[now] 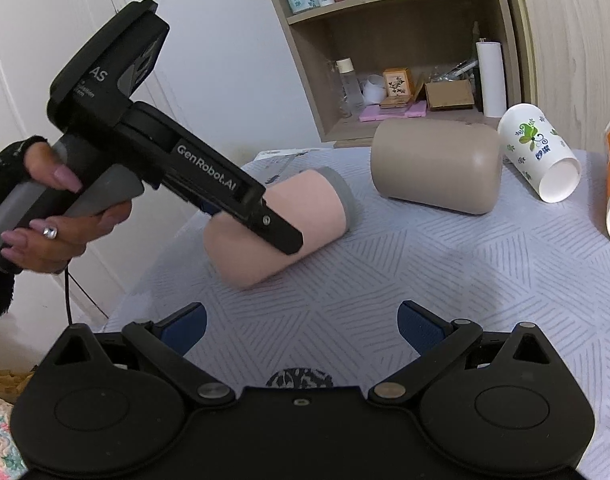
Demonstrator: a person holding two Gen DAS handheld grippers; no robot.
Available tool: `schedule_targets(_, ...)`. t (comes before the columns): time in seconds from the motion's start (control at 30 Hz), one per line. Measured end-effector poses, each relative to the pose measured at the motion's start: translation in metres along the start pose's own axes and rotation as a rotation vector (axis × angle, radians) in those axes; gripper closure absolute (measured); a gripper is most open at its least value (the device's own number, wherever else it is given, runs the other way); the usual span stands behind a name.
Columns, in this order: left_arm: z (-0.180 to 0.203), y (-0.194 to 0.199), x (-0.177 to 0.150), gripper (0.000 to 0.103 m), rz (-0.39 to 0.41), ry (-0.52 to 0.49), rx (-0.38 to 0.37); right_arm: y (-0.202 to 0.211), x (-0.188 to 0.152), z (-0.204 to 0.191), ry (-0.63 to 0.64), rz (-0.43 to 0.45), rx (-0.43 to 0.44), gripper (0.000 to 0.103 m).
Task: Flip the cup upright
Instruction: 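Lift the pink bottle with the left gripper and rotate it lid-up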
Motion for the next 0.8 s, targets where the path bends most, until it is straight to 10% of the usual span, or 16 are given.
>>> schedule_targets(0.8,0.094,-0.01,-0.027,0.043,-0.149,0.168,-0.196,0.035,-0.021,0.011,-0.129,0.018,0.062,0.0)
Point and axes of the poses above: each gripper's, at about its wrist camera, not at the fingertips, and y roughly against the way its jaws point, z to its right, x to its top, the point moved 9 cm from there along -y, roughly the way its jaws point, and after that the axes turned 10 degrees about x, right-handed, at the moved point
